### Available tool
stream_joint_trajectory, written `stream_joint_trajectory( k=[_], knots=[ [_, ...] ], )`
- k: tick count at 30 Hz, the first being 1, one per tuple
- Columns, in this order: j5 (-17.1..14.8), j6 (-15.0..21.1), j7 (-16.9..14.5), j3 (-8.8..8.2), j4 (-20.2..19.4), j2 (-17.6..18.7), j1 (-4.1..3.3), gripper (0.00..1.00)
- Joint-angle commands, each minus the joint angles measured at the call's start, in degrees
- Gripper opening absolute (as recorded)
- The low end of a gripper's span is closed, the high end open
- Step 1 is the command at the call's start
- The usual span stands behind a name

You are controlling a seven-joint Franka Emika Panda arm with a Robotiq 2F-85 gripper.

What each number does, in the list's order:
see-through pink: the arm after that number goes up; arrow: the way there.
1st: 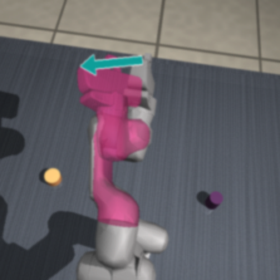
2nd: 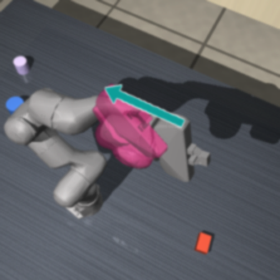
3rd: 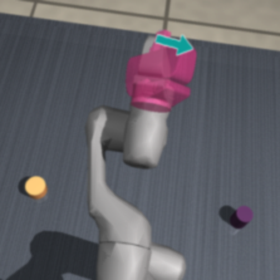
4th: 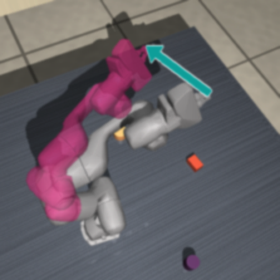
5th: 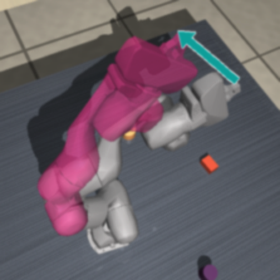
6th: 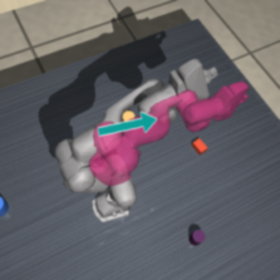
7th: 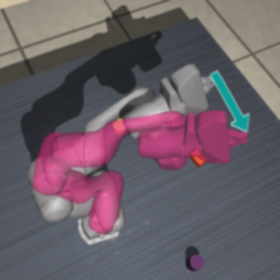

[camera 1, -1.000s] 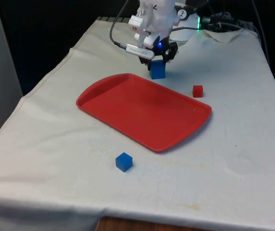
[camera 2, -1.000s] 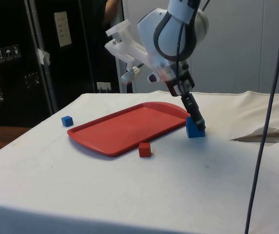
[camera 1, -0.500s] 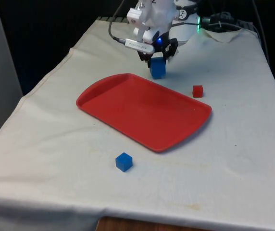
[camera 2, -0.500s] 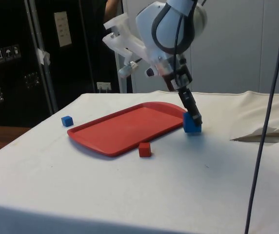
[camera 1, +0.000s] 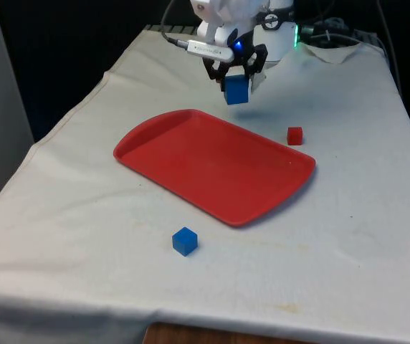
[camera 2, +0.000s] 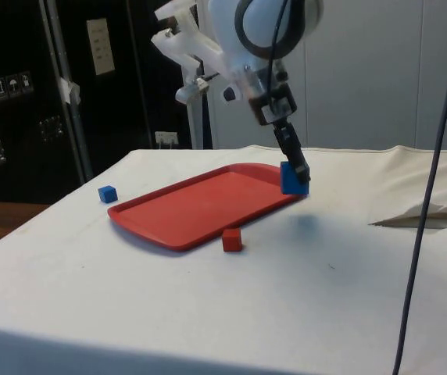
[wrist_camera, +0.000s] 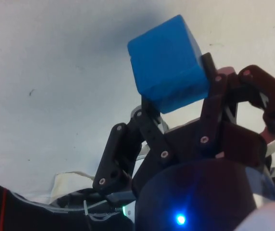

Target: Pick up the largest block and place it onto the tray.

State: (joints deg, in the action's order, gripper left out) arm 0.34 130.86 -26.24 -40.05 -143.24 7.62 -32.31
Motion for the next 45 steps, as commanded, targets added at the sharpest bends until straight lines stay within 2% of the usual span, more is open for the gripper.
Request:
stream_joint_trajectory(
  k=[1,4,23,31,32,38,41,45],
  knots=[
    [0.8,-0.4,0.8,-0.17,0.6,-0.2,-0.11,0.0],
    [0.0,-0.2,0.2,-0.06,0.8,-0.2,0.0,0.0],
    [-0.5,-0.9,2.3,0.34,8.2,2.3,-0.06,0.0],
    [-0.9,-0.8,3.4,0.74,10.9,3.8,0.06,0.0],
    [-0.4,-0.5,3.3,0.57,10.3,3.3,0.0,0.0],
    [-2.5,-0.7,3.3,0.97,13.8,6.2,0.17,0.0],
    [-2.5,-0.5,3.4,0.74,14.3,6.8,0.0,0.0],
    [-4.4,-0.6,3.0,1.03,16.8,8.9,0.23,0.0]
  ],
)
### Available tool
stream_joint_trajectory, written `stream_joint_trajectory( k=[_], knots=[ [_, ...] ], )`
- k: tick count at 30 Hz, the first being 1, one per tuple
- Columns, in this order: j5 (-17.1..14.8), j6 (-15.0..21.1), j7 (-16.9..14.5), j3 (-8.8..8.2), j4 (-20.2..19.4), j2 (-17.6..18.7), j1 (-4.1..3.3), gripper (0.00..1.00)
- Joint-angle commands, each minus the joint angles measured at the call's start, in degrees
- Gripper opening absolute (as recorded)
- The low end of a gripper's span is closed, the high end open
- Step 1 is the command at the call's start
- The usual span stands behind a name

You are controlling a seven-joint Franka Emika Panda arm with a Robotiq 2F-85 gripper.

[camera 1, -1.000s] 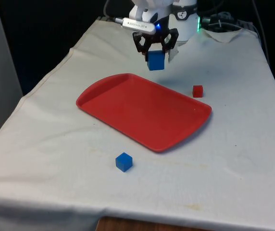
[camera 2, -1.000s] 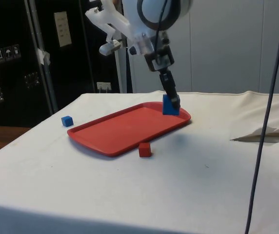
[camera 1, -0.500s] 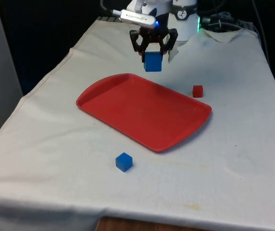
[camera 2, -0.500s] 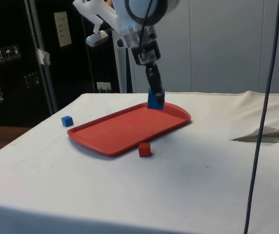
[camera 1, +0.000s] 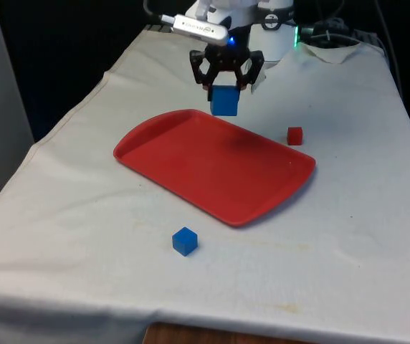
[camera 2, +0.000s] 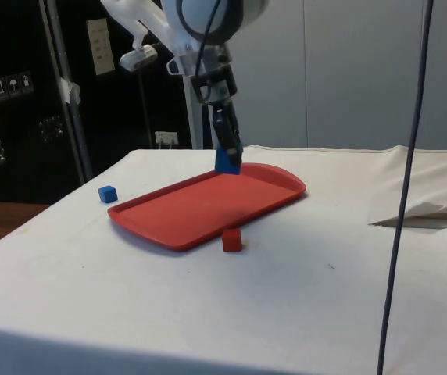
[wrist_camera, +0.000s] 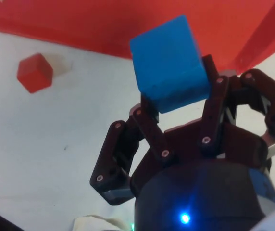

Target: Pick up the largest block and place it onto the tray.

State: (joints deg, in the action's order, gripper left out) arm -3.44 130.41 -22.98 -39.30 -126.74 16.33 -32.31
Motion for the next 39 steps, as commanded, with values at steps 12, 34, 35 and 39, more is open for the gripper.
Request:
stream_joint_trajectory(
  k=[12,34,35,39],
  knots=[
    [-3.9,0.4,-0.8,0.17,4.9,5.2,0.74,0.0],
    [-15.4,3.9,-7.7,-1.2,10.2,16.8,2.06,0.0],
    [-16.3,4.2,-8.5,-0.69,10.5,17.2,2.69,0.0],
    [-18.9,4.5,-10.2,-0.74,11.1,18.7,2.81,0.0]
  ],
)
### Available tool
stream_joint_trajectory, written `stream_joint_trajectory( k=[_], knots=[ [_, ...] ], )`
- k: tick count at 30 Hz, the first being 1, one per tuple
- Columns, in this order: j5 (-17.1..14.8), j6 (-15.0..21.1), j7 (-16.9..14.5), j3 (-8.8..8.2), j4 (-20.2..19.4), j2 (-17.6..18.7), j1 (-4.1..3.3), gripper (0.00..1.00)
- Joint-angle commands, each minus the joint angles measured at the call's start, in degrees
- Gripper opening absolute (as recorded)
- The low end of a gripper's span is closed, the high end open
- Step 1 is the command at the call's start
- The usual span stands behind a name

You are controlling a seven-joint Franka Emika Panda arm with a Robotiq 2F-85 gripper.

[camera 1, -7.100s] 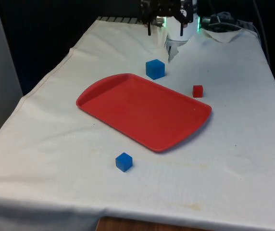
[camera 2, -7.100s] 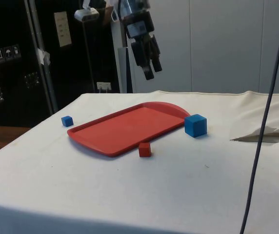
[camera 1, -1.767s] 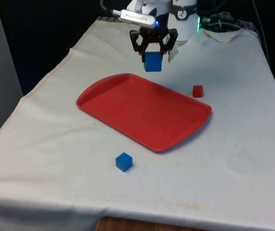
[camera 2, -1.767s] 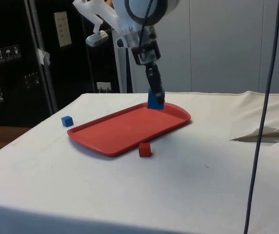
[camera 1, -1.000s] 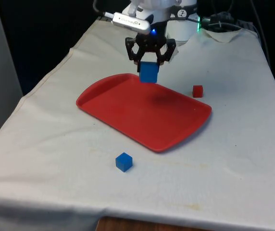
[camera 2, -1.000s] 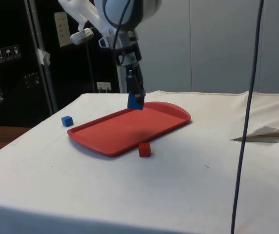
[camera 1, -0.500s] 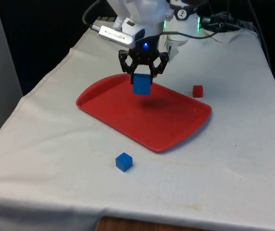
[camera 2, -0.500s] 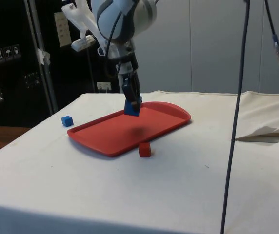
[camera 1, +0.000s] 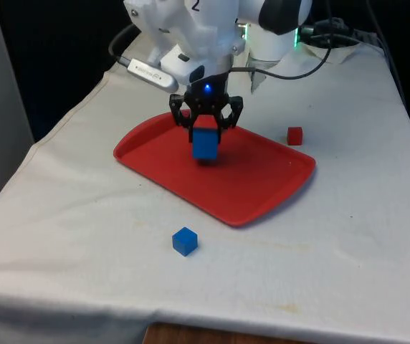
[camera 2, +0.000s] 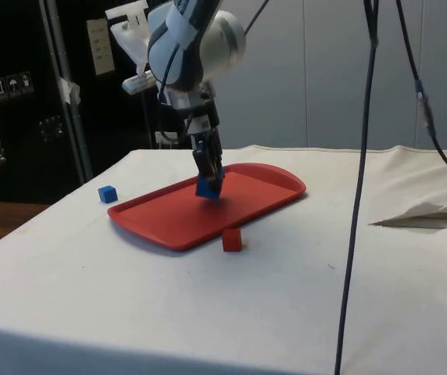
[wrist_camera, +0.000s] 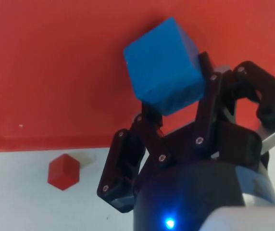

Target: Pick up the largest block and place it onto the tray.

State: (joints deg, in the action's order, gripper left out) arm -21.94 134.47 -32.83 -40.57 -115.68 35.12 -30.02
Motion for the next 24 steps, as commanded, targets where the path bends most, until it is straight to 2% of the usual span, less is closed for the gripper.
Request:
stream_joint_trajectory(
  k=[1,4,5,6,10,11,14,15,23,24],
  knots=[
    [-0.5,0.3,-0.5,0.34,0.2,0.1,0.4,0.0],
    [-0.5,0.1,-0.4,0.0,0.3,0.2,0.11,0.0],
    [-0.5,0.1,-0.3,0.0,0.3,0.3,0.0,0.05],
    [-0.5,0.0,-0.3,-0.06,0.4,0.2,0.06,0.05],
    [-0.3,-0.1,-0.2,-0.17,0.5,0.2,-0.06,0.42],
    [-0.3,-0.2,-0.2,-0.23,0.5,0.2,-0.11,0.62],
    [-0.3,-0.2,-0.2,-0.29,0.5,0.2,-0.17,0.91],
    [-0.5,-0.1,-0.3,-0.17,0.5,0.3,-0.06,0.98],
    [-0.5,-0.2,-0.3,-0.29,0.5,0.3,-0.17,1.0],
    [0.0,-0.6,0.0,-0.69,0.6,-0.1,-0.52,1.0]
  ],
)
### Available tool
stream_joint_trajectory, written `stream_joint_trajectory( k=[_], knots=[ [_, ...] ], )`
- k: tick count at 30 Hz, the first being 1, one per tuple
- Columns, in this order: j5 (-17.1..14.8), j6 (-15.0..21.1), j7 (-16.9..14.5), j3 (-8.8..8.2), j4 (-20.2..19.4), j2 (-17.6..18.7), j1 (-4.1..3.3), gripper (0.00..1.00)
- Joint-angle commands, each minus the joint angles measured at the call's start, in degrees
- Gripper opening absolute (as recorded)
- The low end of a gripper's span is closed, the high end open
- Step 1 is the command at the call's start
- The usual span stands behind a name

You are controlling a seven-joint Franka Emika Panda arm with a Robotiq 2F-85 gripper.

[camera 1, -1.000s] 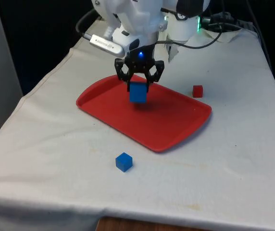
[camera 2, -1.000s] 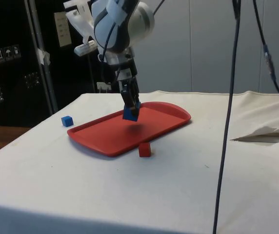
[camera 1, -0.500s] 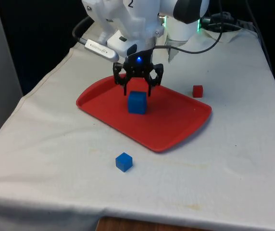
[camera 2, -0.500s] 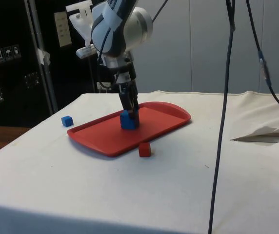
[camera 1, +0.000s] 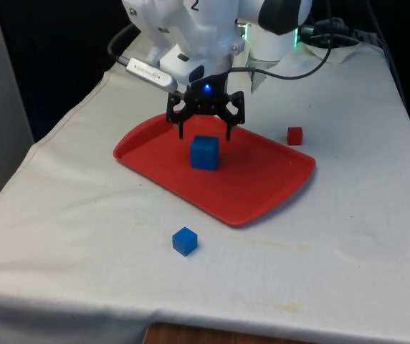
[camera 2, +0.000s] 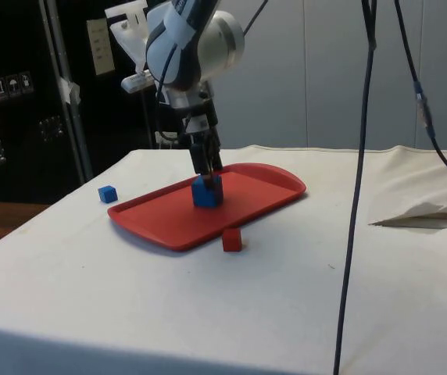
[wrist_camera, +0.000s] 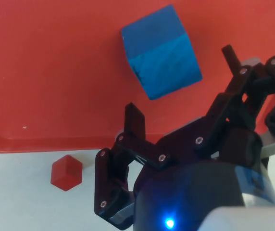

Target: Pick up the largest block and place it onto the tray.

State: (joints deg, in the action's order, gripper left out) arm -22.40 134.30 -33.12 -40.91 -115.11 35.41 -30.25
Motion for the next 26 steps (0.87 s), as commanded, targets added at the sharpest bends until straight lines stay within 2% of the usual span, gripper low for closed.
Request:
stream_joint_trajectory(
  k=[1,7,8,9,10,12,18,19,20,21,25,26],
  knots=[
    [0.6,-0.7,0.4,-0.63,0.1,-0.7,-0.46,1.0],
    [2.1,-2.4,1.0,-2.01,0.2,-2.9,-1.49,1.0],
    [2.5,-2.6,1.3,-2.12,0.2,-3.3,-1.55,1.0],
    [1.9,-2.4,0.7,-1.49,0.4,-3.2,-0.92,1.0],
    [2.9,-2.9,1.4,-2.18,0.2,-3.7,-1.6,1.0],
    [3.7,-3.4,1.9,-2.35,0.3,-4.6,-1.72,1.0],
    [6.4,-5.3,3.2,-2.75,0.5,-7.7,-1.83,1.0],
    [5.5,-4.7,2.6,-2.12,0.4,-7.3,-1.32,1.0],
    [6.8,-5.6,3.4,-2.75,0.6,-8.1,-1.89,1.0],
    [7.0,-5.8,3.6,-2.81,0.6,-8.5,-1.89,1.0],
    [7.8,-6.7,3.8,-2.81,0.9,-9.9,-1.78,1.0],
    [7.2,-6.5,3.3,-2.46,0.9,-9.9,-1.49,1.0]
  ],
)
